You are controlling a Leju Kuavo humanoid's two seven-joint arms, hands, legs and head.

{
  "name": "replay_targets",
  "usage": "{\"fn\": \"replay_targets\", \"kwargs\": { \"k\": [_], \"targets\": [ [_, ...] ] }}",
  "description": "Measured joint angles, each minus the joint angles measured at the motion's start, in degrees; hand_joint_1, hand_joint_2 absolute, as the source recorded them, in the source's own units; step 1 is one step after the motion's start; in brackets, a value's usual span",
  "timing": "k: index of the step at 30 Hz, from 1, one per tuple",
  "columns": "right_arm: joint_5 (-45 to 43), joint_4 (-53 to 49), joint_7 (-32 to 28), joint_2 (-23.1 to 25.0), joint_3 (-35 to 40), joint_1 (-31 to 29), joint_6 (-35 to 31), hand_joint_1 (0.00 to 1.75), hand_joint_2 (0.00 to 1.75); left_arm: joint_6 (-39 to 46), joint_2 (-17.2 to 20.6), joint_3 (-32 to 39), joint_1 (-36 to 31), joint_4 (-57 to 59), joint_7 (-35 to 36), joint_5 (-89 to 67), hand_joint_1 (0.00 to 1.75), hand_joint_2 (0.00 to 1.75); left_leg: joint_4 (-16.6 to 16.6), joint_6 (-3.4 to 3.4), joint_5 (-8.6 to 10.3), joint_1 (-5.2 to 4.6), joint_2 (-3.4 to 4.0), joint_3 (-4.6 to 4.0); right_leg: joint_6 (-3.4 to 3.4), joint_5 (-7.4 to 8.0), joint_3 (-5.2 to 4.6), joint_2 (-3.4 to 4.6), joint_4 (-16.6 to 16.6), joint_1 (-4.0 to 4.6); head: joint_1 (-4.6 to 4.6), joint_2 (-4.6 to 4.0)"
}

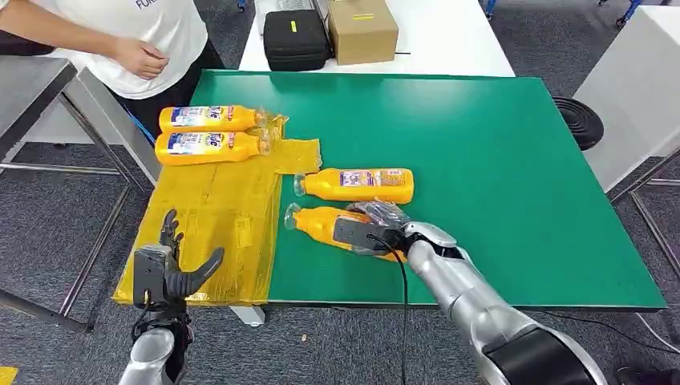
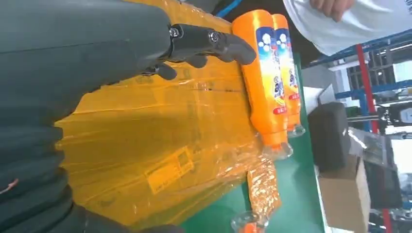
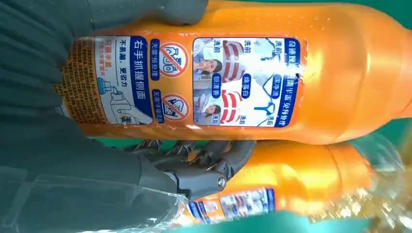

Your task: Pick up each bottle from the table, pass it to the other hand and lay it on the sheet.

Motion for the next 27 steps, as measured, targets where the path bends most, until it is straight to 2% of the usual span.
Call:
{"fn": "replay_targets", "kwargs": {
  "k": [4,6,11,20,23,27],
  "targets": [
    [-3.9,-6.3,-6.6,0.3,-3.1,3.6,-4.1,1.75,1.75,-0.8,0.0,0.5,0.8,-0.3,-1.9,1.4,0.00,1.75,0.0,-0.02,-0.01,0.02,0.00,-0.13,-0.02,-0.03,-0.13,-0.01,0.0,0.01,-0.04,0.00],
    [-6.3,-10.5,-10.3,0.6,-4.9,5.9,-4.7,1.75,1.75,-1.4,0.0,0.7,1.3,-0.7,-2.6,2.2,0.00,1.75,0.0,-0.05,-0.04,0.03,-0.01,-0.17,-0.02,-0.06,-0.16,-0.01,0.0,0.01,-0.02,0.00],
    [-10.8,-18.8,-14.9,1.3,-8.7,10.1,-5.0,1.75,1.75,-4.9,0.0,1.3,1.8,-1.9,-2.8,6.2,0.00,1.75,0.0,-0.06,-0.06,0.02,-0.08,-0.27,0.02,-0.10,-0.21,-0.04,0.0,0.00,0.00,0.00],
    [-13.3,-26.3,-16.2,2.1,-12.5,13.6,-2.9,1.75,1.75,-12.7,0.0,1.8,2.5,-3.6,-1.0,14.3,0.00,1.75,0.0,-0.06,-0.06,0.01,-0.07,-0.26,0.02,-0.09,-0.22,-0.03,0.0,0.00,-0.04,0.00],
    [-14.5,-26.8,-17.7,2.5,-13.3,13.9,-2.2,1.75,1.75,-20.3,0.2,1.8,2.6,-3.6,0.5,21.2,0.00,1.75,0.0,-0.06,-0.06,0.02,-0.06,-0.26,0.02,-0.09,-0.23,-0.03,0.0,0.00,-0.02,0.00],
    [-18.6,-26.9,-19.3,3.4,-13.5,14.3,0.2,1.75,1.75,-36.4,1.4,0.2,2.7,-3.5,2.4,32.2,0.00,1.75,0.0,-0.06,-0.06,0.02,-0.05,-0.26,0.01,-0.10,-0.25,-0.02,0.0,0.00,-0.02,0.00]
  ]
}}
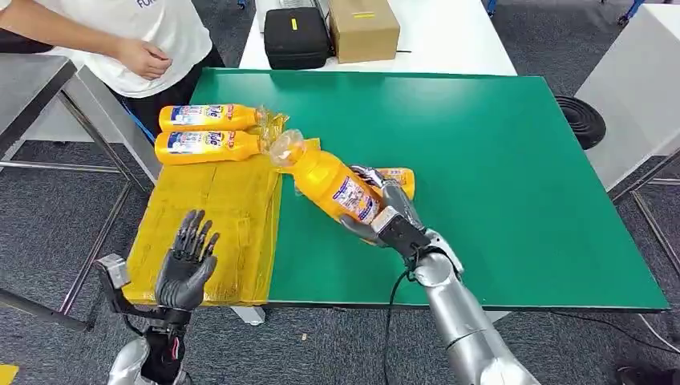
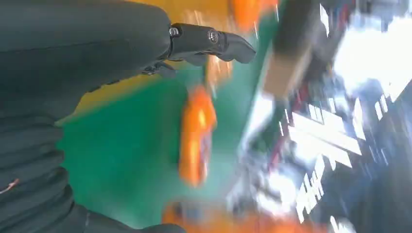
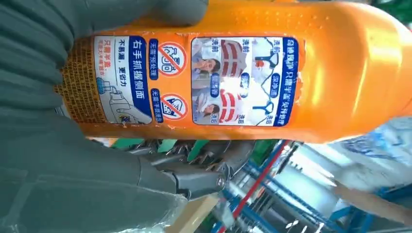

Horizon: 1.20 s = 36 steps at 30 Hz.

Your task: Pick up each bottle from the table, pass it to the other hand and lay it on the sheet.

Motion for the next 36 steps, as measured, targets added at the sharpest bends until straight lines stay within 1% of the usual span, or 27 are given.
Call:
{"fn": "replay_targets", "kwargs": {
  "k": [2,8,10,18,24,31,36],
  "targets": [
    [-1.7,0.0,-0.2,0.5,0.2,0.5,0.6,1.75,1.75,-2.7,0.4,-1.0,-0.1,0.2,0.4,0.6,0.00,1.75,0.0,0.00,0.00,0.00,0.00,-0.01,0.00,0.00,-0.01,0.00,0.0,0.00,0.00,0.00],
    [-2.9,0.0,-0.3,1.5,0.7,1.1,0.6,1.75,1.75,-3.7,0.7,-2.8,-0.5,0.7,0.8,0.7,0.00,1.75,0.0,0.00,0.00,0.00,0.00,-0.01,0.00,0.00,-0.01,0.00,0.0,0.00,0.00,0.00],
    [-4.8,0.1,-0.3,1.6,1.2,1.1,1.3,1.75,1.75,-4.7,0.9,-3.4,-1.0,1.1,1.4,0.6,0.00,1.75,0.0,0.00,0.00,0.00,-0.01,-0.01,0.00,0.00,-0.01,0.00,0.0,0.00,0.00,0.00],
    [-10.4,2.0,-0.3,3.7,7.8,1.9,3.8,1.75,1.75,-5.8,0.5,-8.4,-7.0,4.1,2.8,-1.9,0.00,1.75,0.0,0.00,0.01,0.01,0.01,-0.01,-0.01,0.02,-0.02,0.00,0.0,0.00,0.00,0.00],
    [-12.3,4.6,-0.3,5.1,12.1,1.9,6.7,1.75,1.75,-4.3,0.0,-11.2,-10.3,6.2,3.3,-2.4,0.00,1.75,0.0,-0.01,0.01,0.01,0.01,-0.01,-0.01,0.01,-0.02,0.00,0.0,0.00,0.02,0.00],
    [-12.7,7.7,-0.3,6.1,16.5,1.9,7.8,1.75,1.75,-3.1,-0.3,-12.7,-11.5,8.4,3.3,-2.2,0.00,1.75,0.0,-0.01,0.00,0.00,0.03,-0.01,-0.01,0.01,-0.04,0.01,0.0,0.00,-0.02,0.00],
    [-13.0,9.7,-0.3,6.4,17.9,1.5,7.7,1.75,1.75,-3.7,-0.4,-13.3,-11.6,9.3,3.0,-1.0,0.00,1.75,0.0,-0.01,0.01,0.00,0.03,-0.01,-0.01,0.01,-0.04,0.01,0.0,0.00,0.00,0.00]
  ]
}}
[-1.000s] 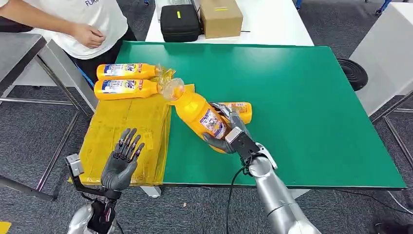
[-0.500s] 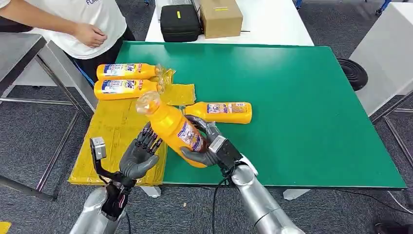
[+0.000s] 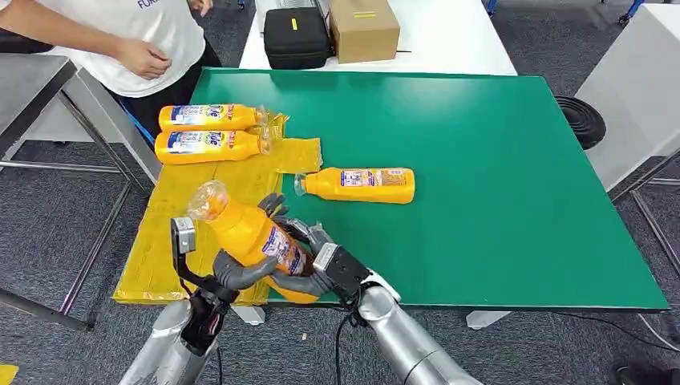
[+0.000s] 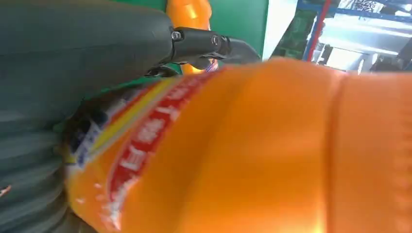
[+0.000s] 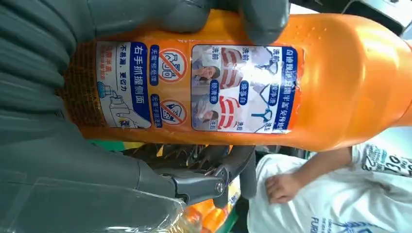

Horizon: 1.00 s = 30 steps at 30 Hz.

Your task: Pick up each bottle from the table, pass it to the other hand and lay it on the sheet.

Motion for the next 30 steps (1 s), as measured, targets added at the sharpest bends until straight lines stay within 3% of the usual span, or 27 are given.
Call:
{"fn": "replay_targets", "kwargs": {
  "k": [30],
  "targets": [
    [-1.6,4.3,0.0,-0.7,0.7,-0.9,-0.1,1.75,1.75,-1.7,0.3,0.1,-0.3,0.4,-0.2,2.2,0.00,1.75,0.0,0.00,0.00,0.00,-0.01,0.00,0.00,0.00,0.01,0.00,0.0,0.00,0.00,0.00]
  ]
}}
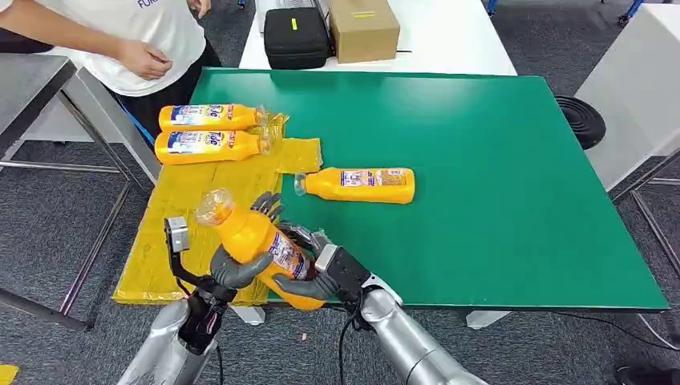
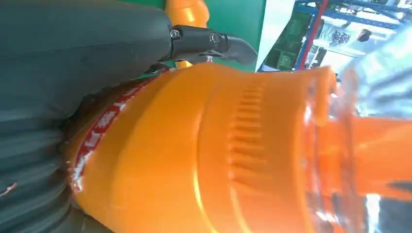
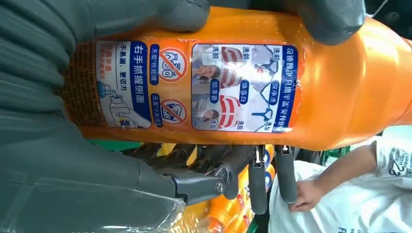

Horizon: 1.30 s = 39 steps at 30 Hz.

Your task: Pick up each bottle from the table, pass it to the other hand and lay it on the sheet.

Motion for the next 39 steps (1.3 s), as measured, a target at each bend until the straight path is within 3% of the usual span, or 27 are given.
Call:
{"fn": "replay_targets", "kwargs": {
  "k": [3,4,5,6,7,8,10,11,12,14,24,25,26,28,32,33,39],
  "targets": [
    [0.3,0.5,0.0,0.0,0.1,-0.4,0.0,1.75,1.75,-0.2,0.0,0.0,-0.1,0.0,0.0,-0.9,0.05,1.75,0.0,0.00,0.00,0.00,0.00,0.00,0.00,0.00,0.00,0.00,0.0,0.00,0.00,0.00],
    [0.5,0.6,0.0,0.0,0.2,-0.5,0.0,1.75,1.75,-0.4,0.0,0.0,-0.1,0.0,0.0,-1.2,0.38,1.75,0.0,0.00,0.00,0.00,0.00,0.00,0.00,0.00,0.00,0.00,0.0,0.00,0.00,0.00],
    [0.7,0.8,-0.1,0.0,0.2,-0.6,0.0,1.75,1.75,-0.4,0.0,0.0,-0.1,0.0,0.0,-1.2,0.89,1.75,0.0,0.00,0.00,0.00,0.00,0.00,0.00,0.00,0.00,0.00,0.0,0.00,0.02,0.00],
    [0.8,1.0,-0.1,0.0,0.3,-0.8,0.0,1.75,1.75,-0.5,0.0,0.0,-0.1,0.0,0.0,-1.3,0.70,1.75,0.0,0.00,0.00,0.00,0.00,0.00,0.00,0.00,0.00,0.00,0.0,0.00,0.00,0.00],
    [0.8,1.1,-0.1,0.0,0.3,-0.9,0.0,1.75,1.75,-0.5,0.0,0.0,-0.1,0.0,0.0,-1.4,0.35,1.75,0.0,0.00,0.00,0.00,0.00,0.00,0.00,0.00,0.00,0.00,0.0,0.00,0.00,0.00],
    [0.9,1.3,-0.1,0.0,0.3,-1.1,0.0,1.75,1.75,-0.4,0.0,0.0,-0.1,0.0,0.0,-1.5,0.26,1.75,0.0,0.00,0.00,0.00,0.00,0.00,0.00,0.00,0.00,0.00,0.0,0.00,0.02,0.00],
    [1.1,1.8,-0.1,0.1,0.3,-1.5,0.0,1.75,1.75,-0.4,0.0,-0.1,-0.1,0.0,-0.1,-1.6,0.42,1.75,0.0,0.00,0.00,0.00,0.00,0.00,0.00,0.00,0.00,0.00,0.0,0.00,0.00,0.00],
    [1.3,2.2,-0.1,0.1,0.3,-1.6,0.0,1.75,1.75,-0.4,0.0,-0.1,-0.1,0.0,-0.2,-1.6,0.68,1.75,0.0,0.00,0.00,0.00,0.00,0.00,0.00,0.00,0.00,0.00,0.0,0.00,0.00,0.00],
    [1.4,2.4,-0.2,0.1,0.4,-1.7,0.0,1.75,1.75,-0.4,0.0,-0.1,-0.1,0.0,-0.2,-1.5,1.41,1.75,0.0,0.00,0.00,0.00,0.00,0.00,0.00,0.00,0.00,0.00,0.0,0.00,0.00,0.00],
    [1.6,2.7,-0.2,0.2,0.4,-1.9,0.0,1.75,1.75,-0.4,0.0,0.0,0.0,0.0,-0.2,-1.4,1.73,1.75,0.0,0.00,0.00,0.00,0.00,0.00,0.00,0.00,0.00,0.00,0.0,0.00,0.00,0.00],
    [2.0,4.2,-0.3,0.4,0.6,-2.4,0.0,1.75,1.75,-0.2,0.1,0.0,0.0,0.0,-0.2,-1.2,1.75,1.75,0.0,0.00,0.00,0.00,0.01,0.00,0.00,0.00,0.00,0.00,0.0,0.00,0.00,0.00],
    [2.0,4.3,-0.3,0.4,0.7,-2.5,0.0,1.47,1.75,-0.1,0.1,0.0,0.0,0.0,-0.2,-1.2,1.75,1.75,0.0,0.00,0.00,0.00,0.01,0.00,0.00,0.00,0.00,0.00,0.0,0.00,0.00,0.00],
    [2.1,4.5,-0.3,0.5,0.7,-2.5,-0.1,0.00,1.75,0.0,0.2,0.0,0.0,0.0,-0.2,-1.2,1.75,1.75,0.0,0.00,0.00,0.00,0.01,0.00,0.00,0.00,0.00,0.00,0.0,0.00,0.00,0.00],
    [2.2,4.7,-0.3,0.6,0.7,-2.6,-0.1,0.00,1.75,0.1,0.2,0.0,0.1,0.0,-0.2,-1.2,1.66,1.75,0.0,0.00,0.00,0.00,0.00,0.00,0.00,0.00,0.00,0.00,0.0,0.00,-0.02,0.00],
    [3.2,5.7,-0.3,0.8,0.9,-2.7,-1.5,0.00,1.75,0.9,0.3,0.1,0.1,0.0,-0.3,-1.2,1.75,1.75,0.0,0.00,0.00,0.00,0.00,0.00,0.00,0.00,0.00,0.00,0.0,0.00,0.00,0.00],
    [3.4,6.0,-0.3,0.9,0.9,-2.7,-2.2,0.00,0.00,1.3,0.3,0.1,0.1,-0.1,-0.3,-1.3,1.75,1.75,0.0,0.00,0.00,0.00,0.00,0.00,0.00,0.00,0.00,0.00,0.0,0.00,0.02,0.00],
    [4.8,7.1,-0.3,1.5,0.6,-2.7,-5.1,0.00,0.00,6.0,0.3,0.1,0.1,-0.7,-0.5,-5.2,1.75,1.75,0.0,0.00,0.00,0.00,0.00,0.00,0.00,0.00,0.00,0.00,0.0,0.00,0.00,0.00]
  ]
}}
